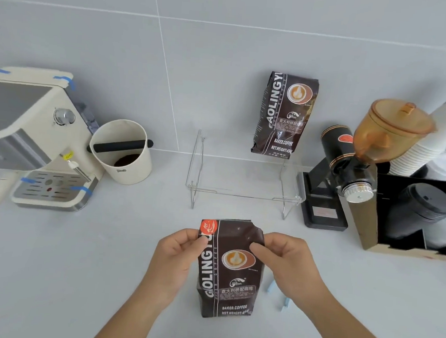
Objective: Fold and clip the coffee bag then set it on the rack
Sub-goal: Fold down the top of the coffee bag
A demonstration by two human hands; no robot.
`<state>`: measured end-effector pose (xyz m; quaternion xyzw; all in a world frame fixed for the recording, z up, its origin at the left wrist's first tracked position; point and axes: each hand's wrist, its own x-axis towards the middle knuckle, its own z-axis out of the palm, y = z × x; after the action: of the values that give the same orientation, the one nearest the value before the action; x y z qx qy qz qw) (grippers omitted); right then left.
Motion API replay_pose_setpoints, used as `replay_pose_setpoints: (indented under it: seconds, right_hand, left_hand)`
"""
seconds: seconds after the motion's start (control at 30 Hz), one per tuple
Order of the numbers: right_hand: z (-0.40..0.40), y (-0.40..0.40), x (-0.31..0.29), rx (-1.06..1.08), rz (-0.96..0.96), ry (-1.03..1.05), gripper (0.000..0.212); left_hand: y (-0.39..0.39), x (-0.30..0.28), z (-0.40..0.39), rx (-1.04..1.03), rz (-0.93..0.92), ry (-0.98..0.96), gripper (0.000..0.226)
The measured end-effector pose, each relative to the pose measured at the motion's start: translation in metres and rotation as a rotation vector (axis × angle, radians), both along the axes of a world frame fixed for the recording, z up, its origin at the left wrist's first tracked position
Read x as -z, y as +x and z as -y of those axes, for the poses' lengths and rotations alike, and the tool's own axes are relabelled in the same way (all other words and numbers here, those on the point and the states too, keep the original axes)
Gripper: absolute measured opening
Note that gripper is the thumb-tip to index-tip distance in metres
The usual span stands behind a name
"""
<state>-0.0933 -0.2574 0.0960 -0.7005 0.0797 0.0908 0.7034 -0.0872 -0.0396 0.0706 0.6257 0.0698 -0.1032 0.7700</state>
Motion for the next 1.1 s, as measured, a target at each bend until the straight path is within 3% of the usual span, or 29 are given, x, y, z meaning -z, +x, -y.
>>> replay_pose_setpoints:
  seconds: [0.23,0.4,0.57,0.73,0.83,1.1]
  right_hand:
    - [0.012,-0.010,-0.007,-0.002,0.064,-0.108,0.023]
    - [0.012,-0.011,-0.009,-0.012,0.062,-0.055,0.026]
    - [0.012,-0.008,-0.020,0.010,0.093,-0.025,0.043]
    - [0.009,-0.007,-0.029,-0.035,0.212,-0.251,0.052]
    - [0.007,-0.007,-0.035,-0.084,0.247,-0.447,0.050]
    - [0.002,-0.006,-0.043,-0.145,0.249,-0.615,0.026]
  left_hand:
    - [-0.006,-0.014,0.011,0.022,0.045,0.043,0.019]
    - [-0.006,-0.018,0.013,0.004,0.029,0.059,0.016]
    - [-0.005,-0.028,0.014,-0.049,0.002,0.087,0.033]
    - [-0.004,-0.037,0.010,-0.008,0.106,0.212,0.053]
    - [-0.003,-0.041,0.007,0.072,0.150,0.338,0.051]
    - [-0.004,-0.060,0.003,0.129,0.304,0.714,0.036]
